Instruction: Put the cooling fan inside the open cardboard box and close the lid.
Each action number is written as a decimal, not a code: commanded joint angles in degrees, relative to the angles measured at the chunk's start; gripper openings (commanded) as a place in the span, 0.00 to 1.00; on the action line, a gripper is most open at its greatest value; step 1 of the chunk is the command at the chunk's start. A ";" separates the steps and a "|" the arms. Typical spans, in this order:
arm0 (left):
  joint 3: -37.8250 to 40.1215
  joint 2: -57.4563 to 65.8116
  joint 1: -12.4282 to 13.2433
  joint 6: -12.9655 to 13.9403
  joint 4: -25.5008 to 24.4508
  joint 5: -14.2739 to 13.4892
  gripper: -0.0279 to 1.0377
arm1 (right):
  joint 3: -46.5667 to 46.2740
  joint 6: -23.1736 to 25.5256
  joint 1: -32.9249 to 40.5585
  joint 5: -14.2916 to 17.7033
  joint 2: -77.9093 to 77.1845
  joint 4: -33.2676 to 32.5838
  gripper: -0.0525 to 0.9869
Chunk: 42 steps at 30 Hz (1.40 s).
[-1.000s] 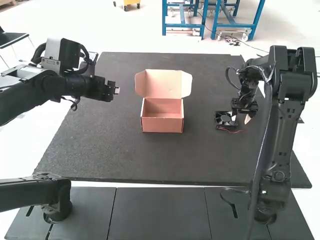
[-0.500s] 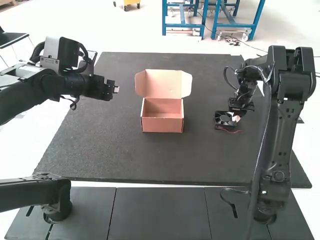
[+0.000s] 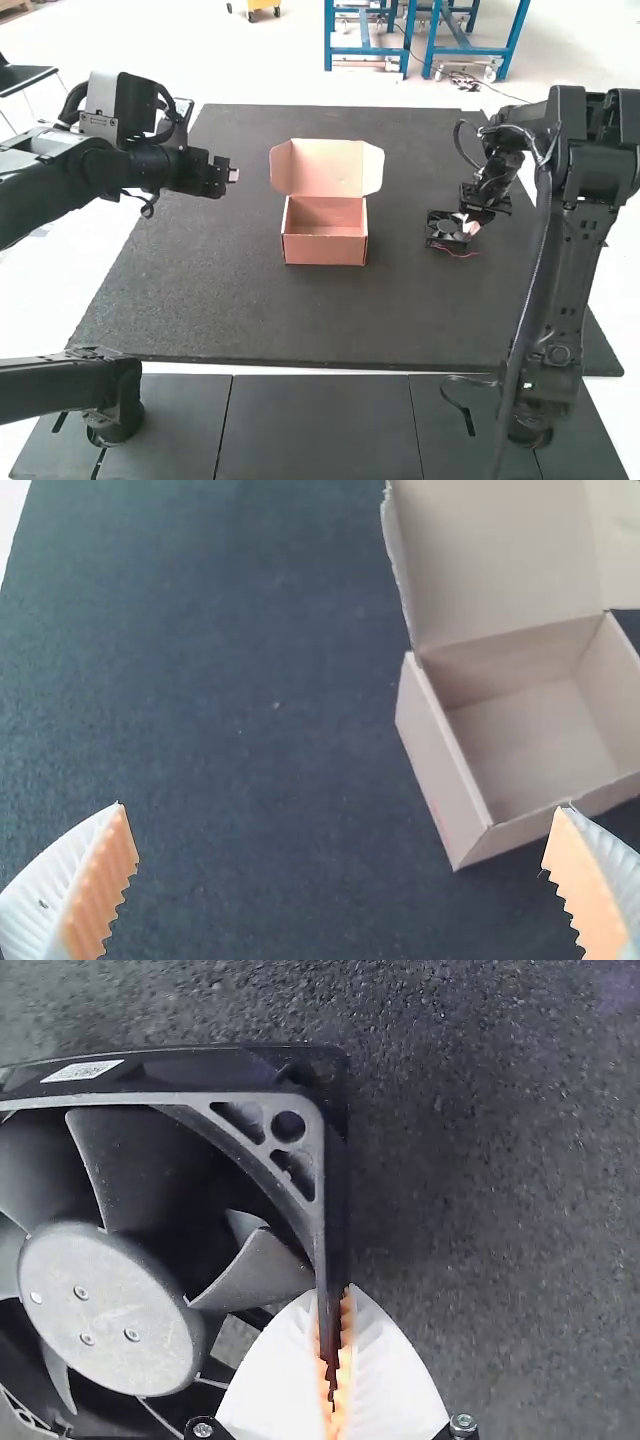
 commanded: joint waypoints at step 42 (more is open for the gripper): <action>-0.48 0.89 0.43 -7.20 1.02 0.41 0.92 | -22.36 23.25 34.05 -8.49 -41.39 8.73 0.03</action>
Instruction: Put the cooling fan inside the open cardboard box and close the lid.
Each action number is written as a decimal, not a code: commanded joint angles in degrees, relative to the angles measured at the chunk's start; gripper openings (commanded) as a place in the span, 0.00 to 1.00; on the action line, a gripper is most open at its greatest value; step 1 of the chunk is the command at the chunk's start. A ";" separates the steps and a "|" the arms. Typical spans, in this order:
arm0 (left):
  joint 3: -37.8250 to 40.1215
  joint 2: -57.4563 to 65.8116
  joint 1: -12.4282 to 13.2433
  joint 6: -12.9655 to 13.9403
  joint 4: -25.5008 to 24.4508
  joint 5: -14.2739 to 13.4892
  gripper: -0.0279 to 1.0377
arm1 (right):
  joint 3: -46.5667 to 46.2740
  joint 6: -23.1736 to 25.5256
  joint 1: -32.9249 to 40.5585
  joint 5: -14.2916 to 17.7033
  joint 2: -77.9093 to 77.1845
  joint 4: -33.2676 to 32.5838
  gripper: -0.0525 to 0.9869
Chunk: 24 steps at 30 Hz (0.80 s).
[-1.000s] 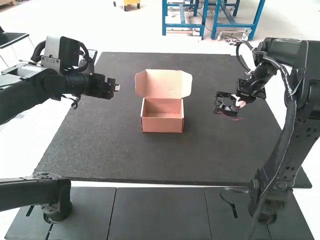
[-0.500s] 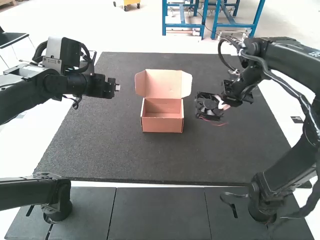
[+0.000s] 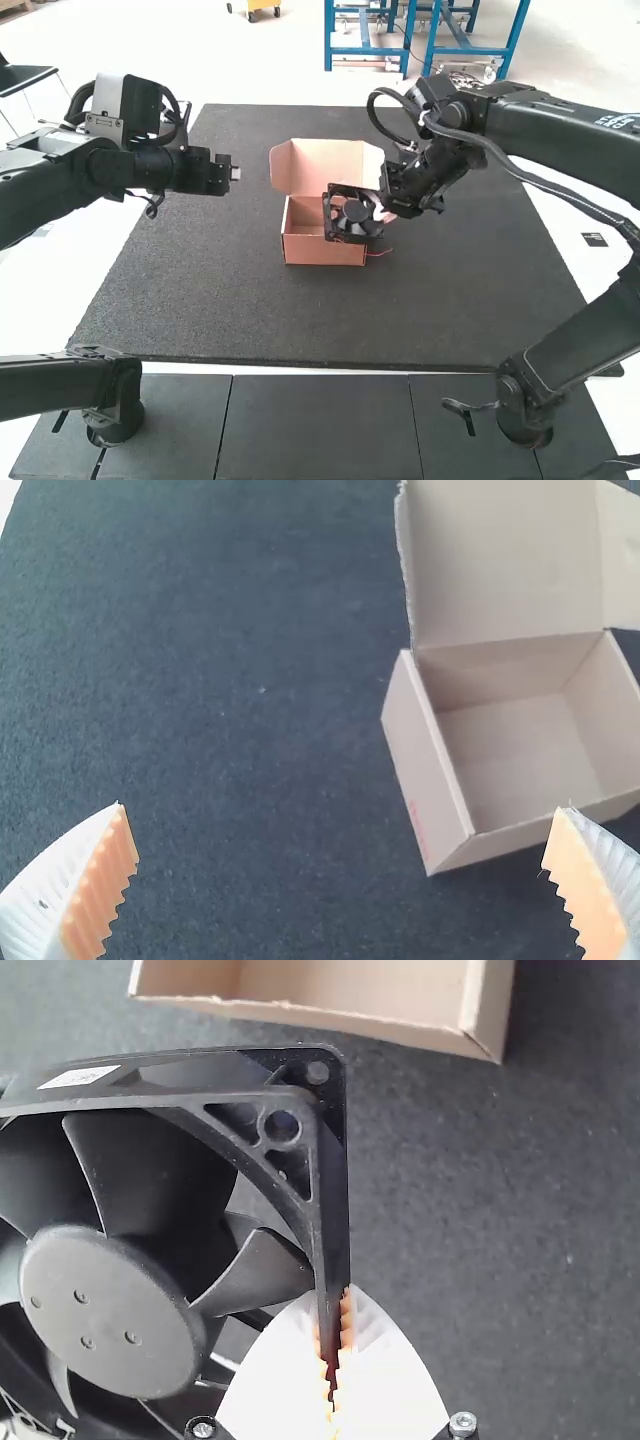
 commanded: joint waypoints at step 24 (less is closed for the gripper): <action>-1.49 -0.24 0.43 -2.66 1.39 0.32 0.92 | 4.44 0.88 7.44 7.81 12.06 10.67 0.03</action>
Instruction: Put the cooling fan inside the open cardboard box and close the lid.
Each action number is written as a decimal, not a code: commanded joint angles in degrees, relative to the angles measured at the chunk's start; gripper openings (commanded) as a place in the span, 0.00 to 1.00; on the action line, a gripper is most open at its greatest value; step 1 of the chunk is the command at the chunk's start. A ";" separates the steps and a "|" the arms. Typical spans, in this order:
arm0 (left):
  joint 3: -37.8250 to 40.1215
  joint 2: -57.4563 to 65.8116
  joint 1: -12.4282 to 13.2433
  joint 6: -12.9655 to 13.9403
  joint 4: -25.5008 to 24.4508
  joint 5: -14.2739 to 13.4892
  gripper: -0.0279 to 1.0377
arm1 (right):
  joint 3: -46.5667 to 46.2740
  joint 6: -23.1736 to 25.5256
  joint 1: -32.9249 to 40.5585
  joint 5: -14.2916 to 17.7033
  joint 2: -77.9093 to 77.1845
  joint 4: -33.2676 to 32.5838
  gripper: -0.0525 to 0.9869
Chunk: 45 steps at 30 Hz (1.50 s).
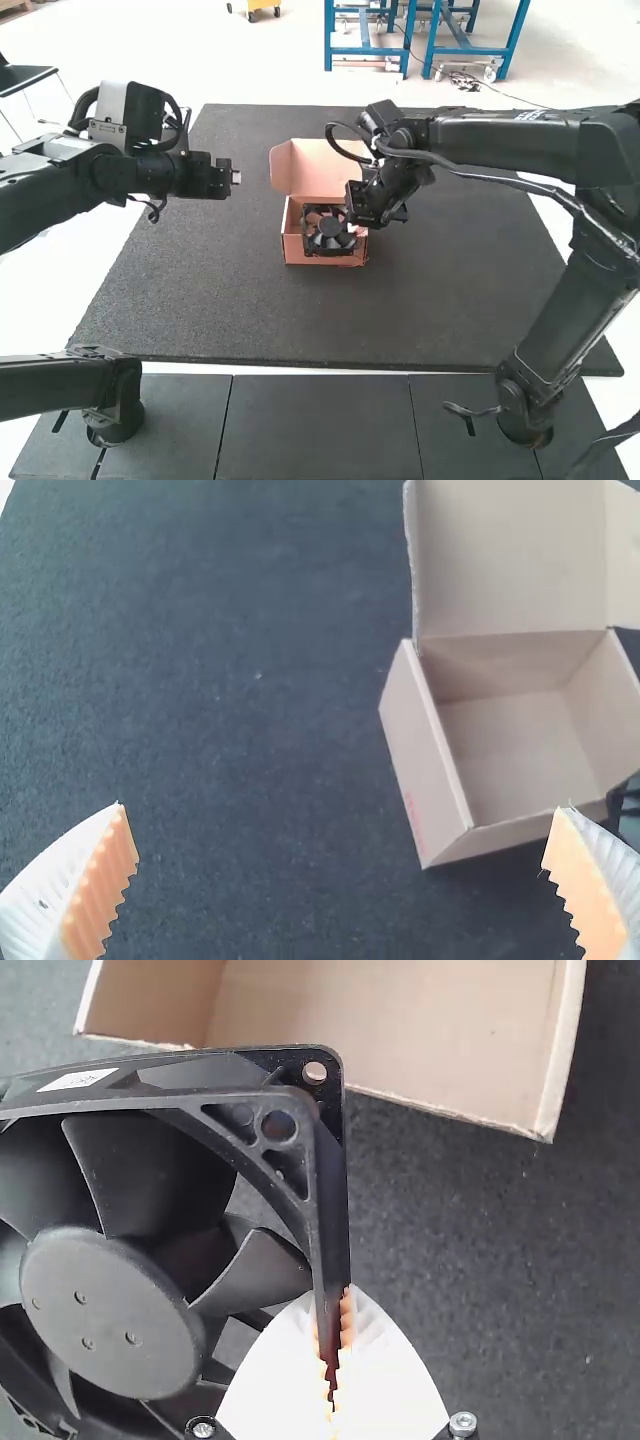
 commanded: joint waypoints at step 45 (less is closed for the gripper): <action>0.19 -0.51 0.52 -0.63 0.80 0.41 0.92 | 28.83 -5.55 -3.95 2.00 20.41 -12.24 0.03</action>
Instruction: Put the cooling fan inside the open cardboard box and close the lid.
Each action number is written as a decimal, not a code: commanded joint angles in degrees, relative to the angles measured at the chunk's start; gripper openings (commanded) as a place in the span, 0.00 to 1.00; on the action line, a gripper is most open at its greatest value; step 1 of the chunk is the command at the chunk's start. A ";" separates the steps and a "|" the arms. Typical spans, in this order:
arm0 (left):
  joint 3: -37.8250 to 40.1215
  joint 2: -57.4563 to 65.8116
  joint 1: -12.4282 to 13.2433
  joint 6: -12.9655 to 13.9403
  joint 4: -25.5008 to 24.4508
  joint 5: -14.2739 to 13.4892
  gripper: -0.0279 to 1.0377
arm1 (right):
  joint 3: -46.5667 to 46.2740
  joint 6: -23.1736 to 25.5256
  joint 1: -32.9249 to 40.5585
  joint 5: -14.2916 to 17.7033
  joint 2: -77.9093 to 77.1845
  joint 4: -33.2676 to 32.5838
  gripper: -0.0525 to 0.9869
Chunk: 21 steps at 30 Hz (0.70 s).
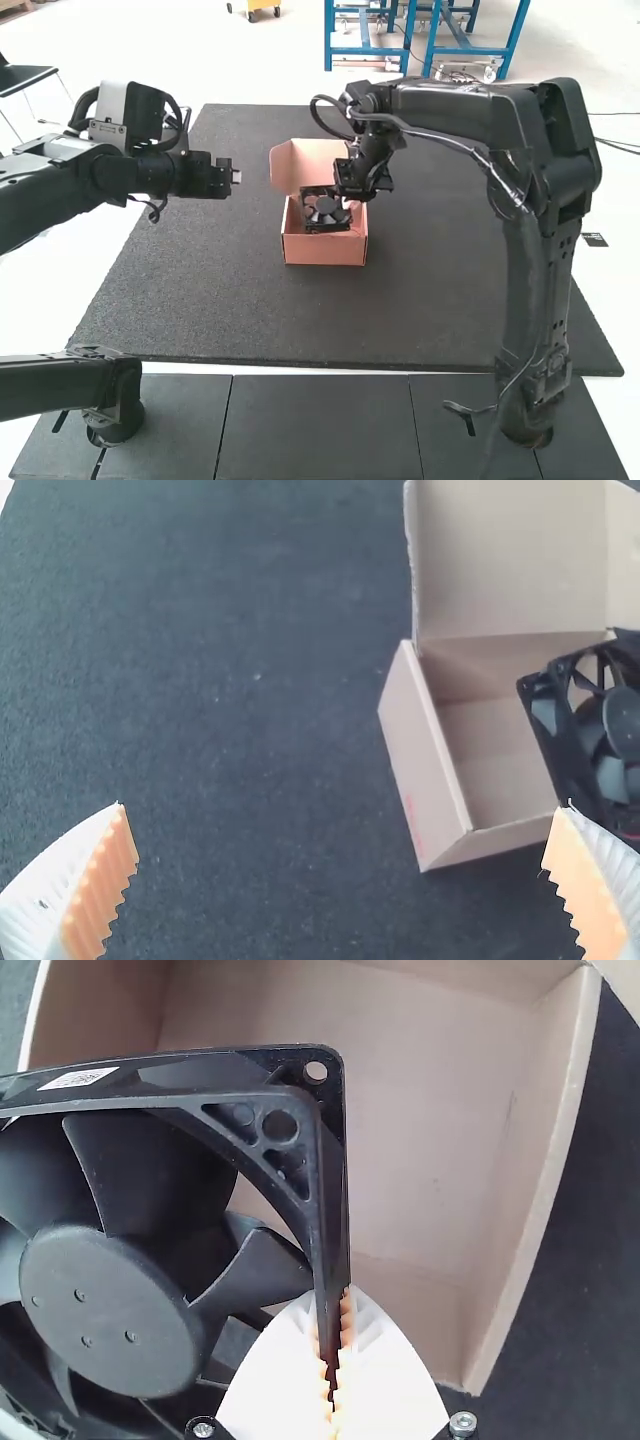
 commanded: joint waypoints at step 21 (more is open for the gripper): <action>0.08 -0.59 0.41 -0.61 0.96 1.55 0.92 | 7.22 3.43 -3.68 -4.99 4.82 -2.37 0.03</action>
